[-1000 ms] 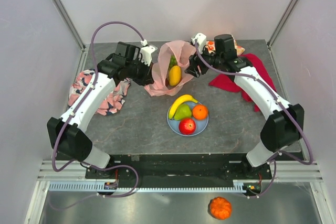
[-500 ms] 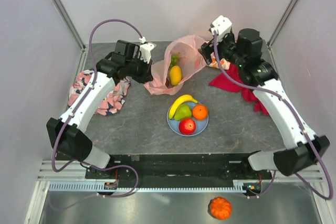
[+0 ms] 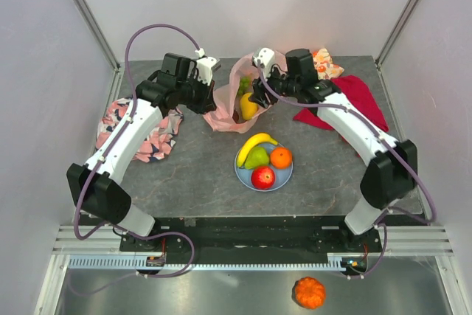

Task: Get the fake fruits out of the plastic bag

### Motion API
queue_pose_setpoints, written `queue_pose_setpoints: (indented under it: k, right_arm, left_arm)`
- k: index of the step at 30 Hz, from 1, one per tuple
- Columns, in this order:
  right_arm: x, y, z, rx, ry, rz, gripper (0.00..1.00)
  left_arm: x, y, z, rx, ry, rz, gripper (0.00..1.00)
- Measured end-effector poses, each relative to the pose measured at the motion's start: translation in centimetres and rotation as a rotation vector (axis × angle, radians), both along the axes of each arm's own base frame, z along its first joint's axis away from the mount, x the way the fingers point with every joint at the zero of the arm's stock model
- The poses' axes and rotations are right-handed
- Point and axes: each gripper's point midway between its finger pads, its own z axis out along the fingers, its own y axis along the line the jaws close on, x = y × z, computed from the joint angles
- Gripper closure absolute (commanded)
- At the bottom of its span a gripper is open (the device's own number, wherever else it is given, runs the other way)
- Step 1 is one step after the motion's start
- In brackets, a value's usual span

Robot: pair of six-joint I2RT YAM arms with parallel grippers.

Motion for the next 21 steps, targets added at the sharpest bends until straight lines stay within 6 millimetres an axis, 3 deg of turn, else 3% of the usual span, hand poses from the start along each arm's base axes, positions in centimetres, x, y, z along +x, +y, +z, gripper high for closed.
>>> queue_pose_setpoints:
  k: [3,6,7,10,14,21]
  right_arm:
    - [1.0,0.4,-4.5,-0.046,0.09,-0.001,0.41]
    - [2.3,1.0,-7.6,-0.083,0.145,-0.012,0.3]
    - [3.0,1.3,-8.4,-0.093,0.159,-0.021,0.21]
    - [6.3,2.3,-10.6,-0.119,0.206,-0.088,0.13]
    - [9.5,2.9,-13.2,-0.137,0.248,-0.183,0.1]
    - [10.5,1.4,-17.9,-0.235,0.319,-0.329,0.09]
  left_arm:
    - [0.0,0.0,0.1,-0.003,-0.001,0.002,0.99]
    - [0.1,-0.1,0.1,-0.006,-0.004,0.003,0.98]
    - [0.1,-0.1,0.2,-0.008,-0.003,0.002,0.98]
    - [0.0,-0.3,0.2,-0.017,0.001,0.0,0.98]
    - [-0.1,-0.5,0.3,-0.031,0.007,-0.006,0.98]
    - [-0.5,-0.8,0.2,-0.052,0.024,-0.015,0.98]
